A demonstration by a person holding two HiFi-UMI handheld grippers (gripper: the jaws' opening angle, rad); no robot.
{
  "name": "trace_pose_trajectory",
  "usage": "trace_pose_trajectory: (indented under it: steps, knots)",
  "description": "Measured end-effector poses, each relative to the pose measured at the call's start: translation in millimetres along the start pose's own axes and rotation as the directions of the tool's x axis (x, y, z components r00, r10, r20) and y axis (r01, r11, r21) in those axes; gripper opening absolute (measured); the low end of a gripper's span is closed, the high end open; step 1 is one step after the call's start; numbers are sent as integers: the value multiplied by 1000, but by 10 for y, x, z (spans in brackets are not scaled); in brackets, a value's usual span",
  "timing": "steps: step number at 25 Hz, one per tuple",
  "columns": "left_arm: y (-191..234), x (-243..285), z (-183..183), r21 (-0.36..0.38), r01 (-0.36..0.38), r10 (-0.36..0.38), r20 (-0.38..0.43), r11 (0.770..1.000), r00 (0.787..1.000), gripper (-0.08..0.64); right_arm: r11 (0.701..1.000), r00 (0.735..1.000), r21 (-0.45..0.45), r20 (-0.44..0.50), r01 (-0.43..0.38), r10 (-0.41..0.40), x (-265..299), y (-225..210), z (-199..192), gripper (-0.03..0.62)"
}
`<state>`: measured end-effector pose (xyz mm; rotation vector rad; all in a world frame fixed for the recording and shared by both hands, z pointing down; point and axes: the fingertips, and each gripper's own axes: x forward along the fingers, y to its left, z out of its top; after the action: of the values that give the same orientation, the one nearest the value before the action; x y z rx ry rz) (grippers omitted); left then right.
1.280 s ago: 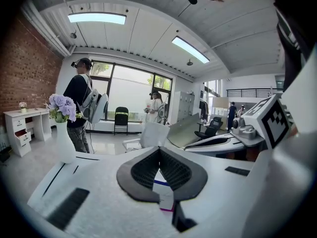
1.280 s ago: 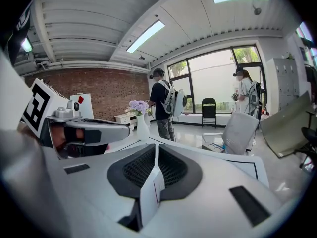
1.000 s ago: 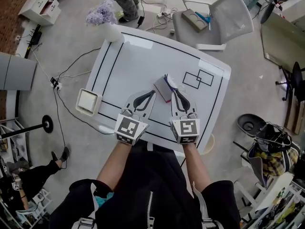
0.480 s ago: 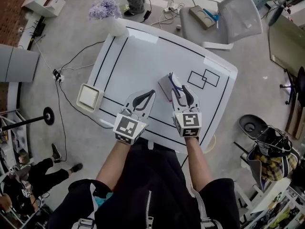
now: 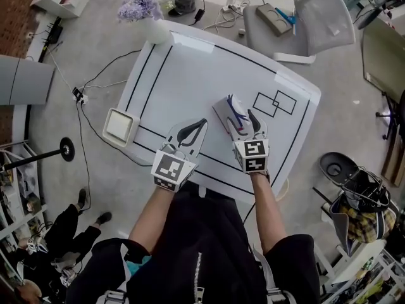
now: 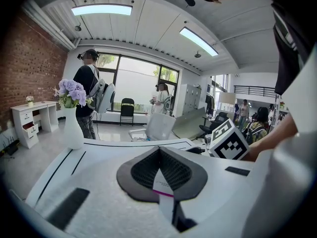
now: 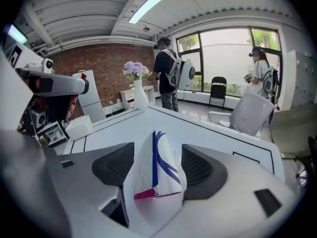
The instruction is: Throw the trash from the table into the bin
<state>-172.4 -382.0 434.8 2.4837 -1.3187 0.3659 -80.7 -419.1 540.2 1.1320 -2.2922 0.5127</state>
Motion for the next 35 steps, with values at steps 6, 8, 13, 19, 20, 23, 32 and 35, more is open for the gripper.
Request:
trace_pose_trajectory:
  steps: [6,8,13,19,20,23,32,35]
  knots:
    - [39,1,-74,-2,-7,7,-11,1000,1000,6,1000,998,-10,-56,-8,7,169,-95,-183,281]
    - [54,0,-91,-6,-12,12,-14,1000,1000,7,1000,996,-13,-90,-26,25,233,-91,-259,284]
    - [78,13,-132,-11,-18,18,-23,1000,1000,6,998,983,-30,-173,-60,54,353,-74,-440,285]
    - [130,-11,-157,-16,-28,27,-27,999,999,6,998,979,-6,-192,-66,64,415,-67,-523,284]
    - [135,-9,-164,-18,-29,28,-28,999,999,6,998,979,-2,-196,-66,64,418,-69,-534,284]
    - [152,4,-174,-17,-31,30,-31,999,999,6,998,976,11,-206,-64,64,426,-87,-553,284]
    - [188,39,-181,-13,-25,25,-32,1000,999,6,998,973,16,-223,-55,58,442,-88,-570,258]
    - [207,25,-173,-11,-24,24,-29,1000,999,7,997,972,26,-224,-67,71,434,-28,-563,224]
